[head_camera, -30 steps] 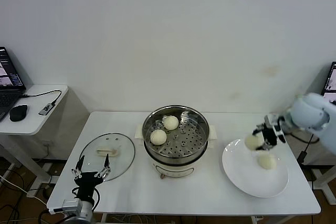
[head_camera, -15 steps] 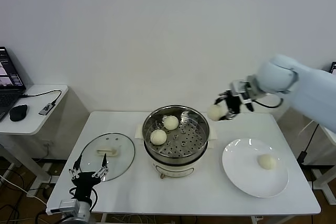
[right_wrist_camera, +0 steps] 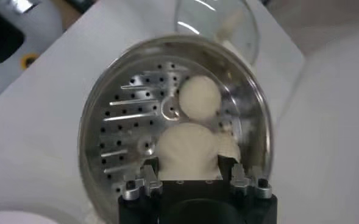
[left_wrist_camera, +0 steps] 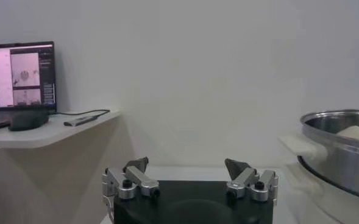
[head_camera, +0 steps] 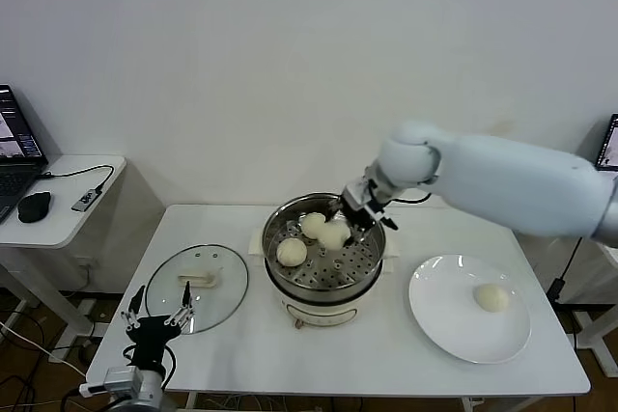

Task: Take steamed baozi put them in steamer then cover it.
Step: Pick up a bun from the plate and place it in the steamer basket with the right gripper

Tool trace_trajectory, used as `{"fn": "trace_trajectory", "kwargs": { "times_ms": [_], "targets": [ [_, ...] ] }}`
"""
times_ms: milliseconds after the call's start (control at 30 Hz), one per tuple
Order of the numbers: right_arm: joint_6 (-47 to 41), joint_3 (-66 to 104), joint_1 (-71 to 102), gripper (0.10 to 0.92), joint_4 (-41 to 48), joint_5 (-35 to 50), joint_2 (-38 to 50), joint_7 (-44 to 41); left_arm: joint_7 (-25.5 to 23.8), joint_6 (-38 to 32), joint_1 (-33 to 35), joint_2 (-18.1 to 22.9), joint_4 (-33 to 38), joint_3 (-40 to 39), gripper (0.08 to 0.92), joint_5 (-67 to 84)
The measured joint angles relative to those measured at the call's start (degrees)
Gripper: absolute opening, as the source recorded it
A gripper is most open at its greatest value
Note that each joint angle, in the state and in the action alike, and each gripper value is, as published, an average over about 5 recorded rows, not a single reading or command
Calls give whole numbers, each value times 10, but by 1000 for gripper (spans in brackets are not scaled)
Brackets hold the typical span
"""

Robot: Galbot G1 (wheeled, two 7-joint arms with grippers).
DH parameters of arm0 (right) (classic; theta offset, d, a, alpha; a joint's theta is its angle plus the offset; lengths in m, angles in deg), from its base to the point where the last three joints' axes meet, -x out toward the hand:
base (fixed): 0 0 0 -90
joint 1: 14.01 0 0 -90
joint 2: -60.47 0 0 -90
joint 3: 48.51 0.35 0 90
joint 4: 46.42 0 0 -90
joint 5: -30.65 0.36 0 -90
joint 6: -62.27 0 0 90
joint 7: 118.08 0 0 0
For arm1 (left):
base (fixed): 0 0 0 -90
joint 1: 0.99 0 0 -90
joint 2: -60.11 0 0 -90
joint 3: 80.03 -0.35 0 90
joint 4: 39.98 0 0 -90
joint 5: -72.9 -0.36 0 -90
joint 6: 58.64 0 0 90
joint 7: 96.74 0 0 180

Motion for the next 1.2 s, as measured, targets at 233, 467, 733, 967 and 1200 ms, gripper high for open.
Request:
{"fn": "trace_trajectory", "kwargs": {
  "times_ms": [233, 467, 733, 967, 1200],
  "targets": [
    [73, -15, 17, 611, 18, -61, -29, -3, 0, -1, -1, 4, -5, 1, 823, 0],
    [124, -28, 18, 611, 19, -101, -40, -11, 1, -2, 0, 5, -5, 5, 823, 2],
    [160, -37, 15, 612, 16, -121, -46, -17, 1, -2, 0, 8, -6, 1, 823, 1],
    [173, -41, 10, 717, 12, -127, -43, -18, 1, -2, -1, 9, -7, -2, 823, 0],
    [170, -38, 1, 820, 7, -120, -32, -17, 1, -2, -5, 5, -9, 0, 823, 1]
  ]
}}
